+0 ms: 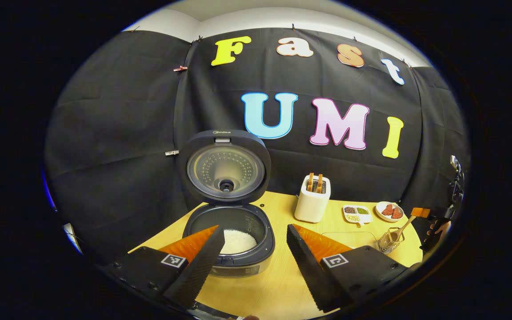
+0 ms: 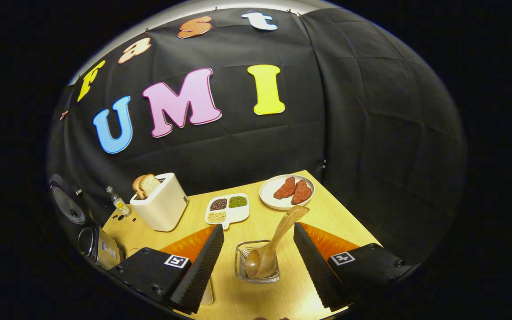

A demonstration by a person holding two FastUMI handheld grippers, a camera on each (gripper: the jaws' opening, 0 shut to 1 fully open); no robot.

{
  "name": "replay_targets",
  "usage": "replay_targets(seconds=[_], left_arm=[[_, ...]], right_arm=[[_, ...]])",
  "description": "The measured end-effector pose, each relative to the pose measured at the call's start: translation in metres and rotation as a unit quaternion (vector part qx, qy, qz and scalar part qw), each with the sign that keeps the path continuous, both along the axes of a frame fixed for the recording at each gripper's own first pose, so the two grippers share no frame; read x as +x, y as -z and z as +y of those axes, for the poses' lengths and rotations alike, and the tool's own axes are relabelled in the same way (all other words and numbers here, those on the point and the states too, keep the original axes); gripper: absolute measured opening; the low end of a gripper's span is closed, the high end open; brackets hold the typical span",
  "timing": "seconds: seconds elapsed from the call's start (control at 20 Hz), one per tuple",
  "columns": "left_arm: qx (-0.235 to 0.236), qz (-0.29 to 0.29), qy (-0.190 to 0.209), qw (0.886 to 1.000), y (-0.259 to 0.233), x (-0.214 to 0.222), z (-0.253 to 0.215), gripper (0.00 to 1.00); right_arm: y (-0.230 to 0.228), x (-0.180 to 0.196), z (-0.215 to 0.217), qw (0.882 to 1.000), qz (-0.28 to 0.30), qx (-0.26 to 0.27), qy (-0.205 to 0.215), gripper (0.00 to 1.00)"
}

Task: Close the left gripper, press the button to open the rice cooker; take a wooden spoon from the chopstick holder with the right hand, scoop a spoonful of rice and pour it into the rice cooker, then put the wooden spoon back into the chopstick holder.

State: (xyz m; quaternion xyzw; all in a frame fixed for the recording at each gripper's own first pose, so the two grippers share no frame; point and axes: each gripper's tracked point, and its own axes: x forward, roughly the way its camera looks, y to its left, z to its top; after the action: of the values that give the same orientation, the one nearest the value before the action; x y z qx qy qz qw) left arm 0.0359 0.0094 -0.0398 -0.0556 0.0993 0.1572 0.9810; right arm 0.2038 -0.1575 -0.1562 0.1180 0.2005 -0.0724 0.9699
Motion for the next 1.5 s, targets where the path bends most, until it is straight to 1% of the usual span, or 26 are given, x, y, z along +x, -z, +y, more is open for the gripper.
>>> replay_targets(seconds=[0.15,0.3,0.5,0.55,0.6,0.65,0.7,0.8,0.85,0.9,1.0,1.05,1.1,1.2,1.25,1.4,1.5], left_arm=[[0.004,0.017,-0.009,1.000,0.008,-0.002,-0.013,0.95],[0.003,0.035,-0.016,0.999,0.018,-0.006,-0.026,0.95],[-0.010,0.052,-0.024,0.998,0.035,-0.015,-0.042,0.96],[-0.013,0.060,-0.026,0.998,0.042,-0.019,-0.047,0.96],[-0.016,0.066,-0.028,0.997,0.047,-0.023,-0.051,0.96],[-0.017,0.071,-0.030,0.997,0.052,-0.027,-0.055,0.96],[-0.019,0.076,-0.032,0.996,0.059,-0.031,-0.059,0.96],[-0.031,0.087,-0.040,0.995,0.070,-0.039,-0.062,0.96],[-0.040,0.088,-0.042,0.994,0.075,-0.042,-0.063,0.96],[-0.050,0.087,-0.044,0.994,0.077,-0.046,-0.066,0.96],[-0.064,0.089,-0.042,0.993,0.084,-0.051,-0.070,0.96],[-0.065,0.090,-0.040,0.993,0.086,-0.053,-0.070,0.96],[-0.065,0.089,-0.037,0.993,0.087,-0.053,-0.068,0.96],[-0.066,0.085,-0.023,0.994,0.086,-0.051,-0.067,0.96],[-0.065,0.082,-0.014,0.994,0.084,-0.050,-0.067,0.96],[-0.055,0.065,0.013,0.996,0.073,-0.044,-0.056,0.96],[-0.027,0.054,0.021,0.998,0.068,-0.044,-0.042,0.96]], right_arm=[[0.026,0.009,-0.013,0.999,0.031,0.021,0.008,0.99],[0.046,0.020,-0.021,0.998,0.047,0.031,0.004,0.99],[0.071,0.041,-0.017,0.997,0.064,0.052,-0.007,0.98],[0.076,0.044,-0.015,0.996,0.068,0.058,-0.006,0.94],[0.078,0.052,-0.014,0.996,0.065,0.068,-0.004,0.81],[0.078,0.059,-0.014,0.995,0.062,0.079,0.002,0.75],[0.078,0.063,-0.014,0.994,0.059,0.088,0.008,0.72],[0.081,0.071,-0.019,0.994,0.057,0.095,0.019,0.57],[0.085,0.073,-0.018,0.993,0.064,0.100,0.021,0.55],[0.086,0.073,-0.025,0.992,0.067,0.100,0.032,0.46],[0.088,0.073,-0.023,0.991,0.075,0.105,0.037,0.17],[0.075,0.061,-0.023,0.990,0.075,0.114,0.030,0.25],[0.083,0.066,-0.019,0.990,0.077,0.117,0.028,0.18],[0.072,0.058,-0.014,0.991,0.072,0.110,0.019,0.20],[0.062,0.056,-0.012,0.993,0.061,0.103,0.015,0.16],[0.019,0.048,-0.007,0.997,0.018,0.076,0.017,0.16],[-0.014,0.041,0.001,0.998,-0.007,0.064,0.013,0.16]])
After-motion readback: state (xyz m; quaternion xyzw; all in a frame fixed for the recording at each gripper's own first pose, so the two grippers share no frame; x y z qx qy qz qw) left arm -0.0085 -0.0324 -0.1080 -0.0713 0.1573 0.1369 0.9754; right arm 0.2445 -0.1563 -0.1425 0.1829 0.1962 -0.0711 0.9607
